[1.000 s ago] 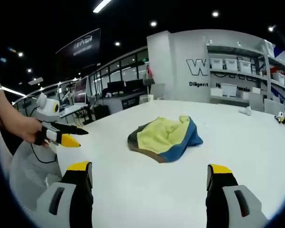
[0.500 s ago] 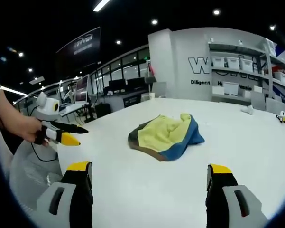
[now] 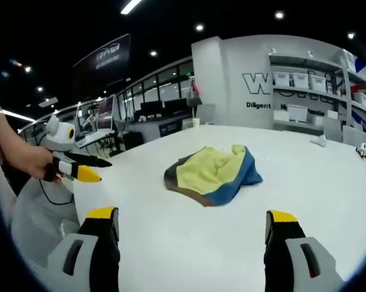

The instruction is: Fold the garment on the visible template until the final outline fits inside the template.

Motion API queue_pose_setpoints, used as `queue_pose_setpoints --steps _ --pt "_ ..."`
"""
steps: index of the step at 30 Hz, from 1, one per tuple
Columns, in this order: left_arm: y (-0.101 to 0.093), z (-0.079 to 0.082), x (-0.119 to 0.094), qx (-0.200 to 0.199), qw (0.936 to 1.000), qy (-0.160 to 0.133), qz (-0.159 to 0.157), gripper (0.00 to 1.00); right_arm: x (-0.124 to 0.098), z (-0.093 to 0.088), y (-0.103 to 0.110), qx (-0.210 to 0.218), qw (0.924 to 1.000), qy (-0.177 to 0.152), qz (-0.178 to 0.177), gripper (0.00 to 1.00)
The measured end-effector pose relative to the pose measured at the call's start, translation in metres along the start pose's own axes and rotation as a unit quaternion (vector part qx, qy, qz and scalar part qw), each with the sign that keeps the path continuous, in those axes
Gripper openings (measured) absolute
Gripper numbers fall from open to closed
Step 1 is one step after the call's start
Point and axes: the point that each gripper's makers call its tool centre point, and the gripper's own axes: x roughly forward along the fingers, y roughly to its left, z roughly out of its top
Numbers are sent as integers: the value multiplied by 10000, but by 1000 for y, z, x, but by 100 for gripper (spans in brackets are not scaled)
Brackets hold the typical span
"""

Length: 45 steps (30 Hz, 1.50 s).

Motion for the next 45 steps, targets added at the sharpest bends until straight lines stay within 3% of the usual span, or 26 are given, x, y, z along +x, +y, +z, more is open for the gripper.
queue_pose_setpoints --steps 27,45 --pt "-4 -3 0 36 9999 143 13 82 2 -8 1 136 9998 67 124 97" --pt "-17 -5 0 31 9998 165 57 81 -2 -11 1 90 9994 130 300 96"
